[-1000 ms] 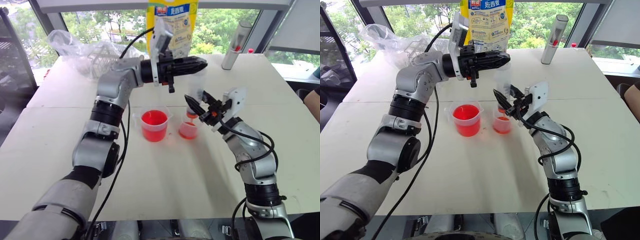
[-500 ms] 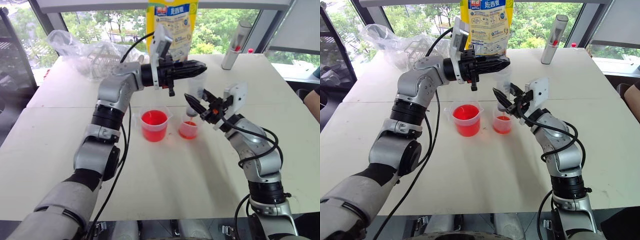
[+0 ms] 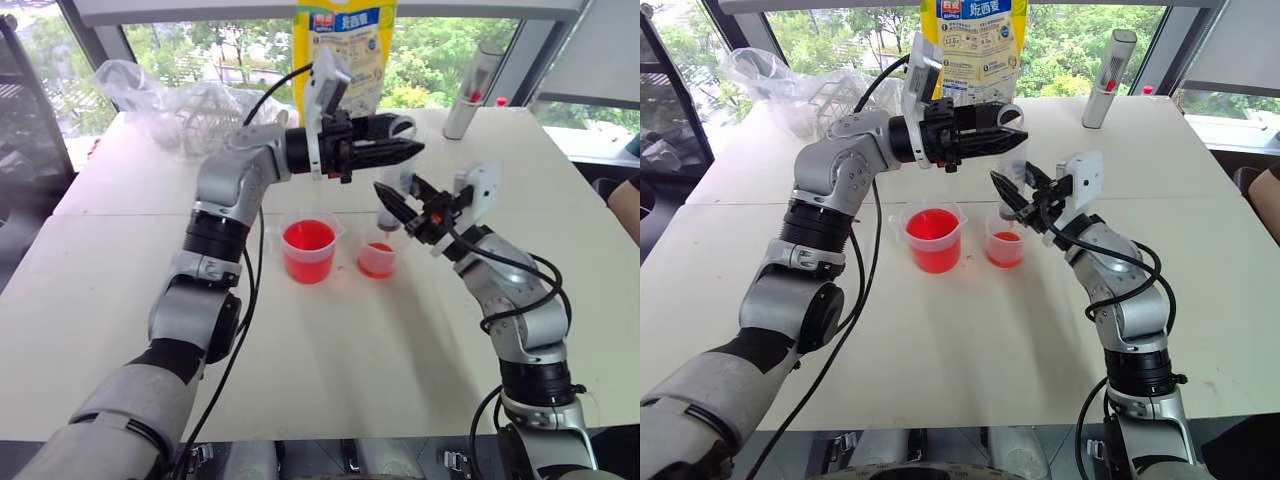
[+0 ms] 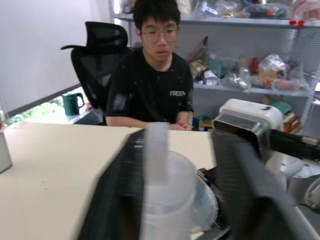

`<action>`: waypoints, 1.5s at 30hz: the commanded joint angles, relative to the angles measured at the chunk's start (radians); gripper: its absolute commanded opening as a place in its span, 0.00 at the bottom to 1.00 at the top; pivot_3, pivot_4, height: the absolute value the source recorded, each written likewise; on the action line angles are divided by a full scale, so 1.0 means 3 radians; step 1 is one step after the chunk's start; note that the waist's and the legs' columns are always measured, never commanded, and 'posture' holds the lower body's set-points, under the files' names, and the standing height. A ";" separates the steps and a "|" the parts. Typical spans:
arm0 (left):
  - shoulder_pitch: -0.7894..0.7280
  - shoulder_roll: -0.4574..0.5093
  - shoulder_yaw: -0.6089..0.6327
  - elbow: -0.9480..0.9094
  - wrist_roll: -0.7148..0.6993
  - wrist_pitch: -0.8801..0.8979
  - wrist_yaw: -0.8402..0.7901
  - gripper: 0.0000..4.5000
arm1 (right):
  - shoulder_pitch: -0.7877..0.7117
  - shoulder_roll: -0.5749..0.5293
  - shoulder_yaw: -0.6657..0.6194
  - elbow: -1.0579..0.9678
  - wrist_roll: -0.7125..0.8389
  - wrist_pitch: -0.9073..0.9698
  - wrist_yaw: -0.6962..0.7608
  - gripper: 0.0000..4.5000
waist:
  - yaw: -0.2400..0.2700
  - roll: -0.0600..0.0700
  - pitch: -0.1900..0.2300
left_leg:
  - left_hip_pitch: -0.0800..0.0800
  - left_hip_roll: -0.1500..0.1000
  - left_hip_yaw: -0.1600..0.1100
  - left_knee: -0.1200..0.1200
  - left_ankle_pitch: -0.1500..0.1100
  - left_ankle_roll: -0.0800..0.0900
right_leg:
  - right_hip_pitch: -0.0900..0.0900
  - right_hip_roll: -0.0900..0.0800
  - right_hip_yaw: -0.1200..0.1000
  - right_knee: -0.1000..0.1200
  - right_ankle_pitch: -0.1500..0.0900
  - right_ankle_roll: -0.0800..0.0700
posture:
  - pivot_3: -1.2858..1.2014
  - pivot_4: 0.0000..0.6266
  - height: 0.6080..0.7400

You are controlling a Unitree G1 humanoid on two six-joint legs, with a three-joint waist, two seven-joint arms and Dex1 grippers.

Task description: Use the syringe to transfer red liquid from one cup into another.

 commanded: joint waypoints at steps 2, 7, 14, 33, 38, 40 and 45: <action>0.0063 0.0060 0.0027 -0.0190 -0.0034 0.0055 0.0110 0.97 | -0.0176 0.0018 -0.0111 -0.0344 0.0119 -0.0095 -0.0019 0.31 | -0.0005 0.0002 0.0000 | 0.0002 0.0001 -0.0001 -0.0001 0.0000 0.0000 | 0.0000 0.0000 0.0001 0.0001 0.0000 0.0000 | 0.52 0.24 1.00; 0.0084 0.0150 0.0177 -0.0430 -0.0158 0.0136 0.0277 0.97 | -0.0162 0.0049 -0.0092 -0.0385 0.0127 -0.0057 -0.0032 0.31 | 0.0005 0.0002 0.0000 | -0.0001 0.0003 -0.0001 0.0000 0.0000 0.0000 | 0.0000 0.0002 0.0001 0.0001 0.0000 0.0000 | 0.52 0.24 1.00; 0.0224 0.0458 0.0348 -0.0717 -0.0255 0.0259 0.0455 0.97 | -0.0139 0.0048 -0.0088 -0.0393 0.0137 -0.0018 -0.0035 0.31 | 0.0002 0.0003 0.0000 | 0.0002 0.0002 -0.0002 0.0000 0.0000 0.0000 | 0.0001 0.0000 0.0001 0.0001 0.0000 0.0000 | 0.52 0.24 1.00; 0.1301 0.0958 0.0339 -0.1952 -0.0529 0.0642 0.0718 0.97 | -0.1656 -0.1354 -0.0398 0.0786 0.1018 0.3014 -0.0025 0.31 | 0.0016 0.0004 -0.0001 | 0.0002 0.0003 0.0000 -0.0004 0.0000 0.0001 | 0.0002 -0.0020 0.0005 -0.0004 0.0000 -0.0001 | 0.52 0.24 1.00; 0.1424 0.0964 0.0350 -0.2117 -0.0592 0.0655 0.0809 0.97 | -0.1761 -0.1542 0.0000 0.1110 0.0916 0.3459 0.0146 0.31 | -0.0009 0.0004 -0.0001 | 0.0002 0.0003 0.0000 -0.0004 -0.0001 0.0001 | 0.0000 -0.0015 0.0008 -0.0004 0.0000 -0.0001 | 0.52 0.24 1.00; 0.1465 0.0968 0.0343 -0.2176 -0.0607 0.0652 0.0851 0.97 | -0.1759 -0.1511 0.0150 0.1301 0.0804 0.3605 0.0107 0.31 | -0.0003 0.0004 -0.0001 | 0.0002 0.0003 0.0000 -0.0004 -0.0001 0.0001 | -0.0001 -0.0014 0.0008 -0.0003 0.0000 -0.0001 | 0.52 0.24 1.00; 0.1522 0.0994 0.0344 -0.2284 -0.0656 0.0676 0.0915 0.97 | -0.1844 -0.1225 0.0033 0.1798 0.0572 0.3818 -0.0136 0.31 | 0.0001 0.0004 -0.0001 | -0.0002 0.0003 0.0000 -0.0002 -0.0001 0.0001 | -0.0001 -0.0016 0.0008 -0.0004 0.0000 0.0000 | 0.52 0.24 1.00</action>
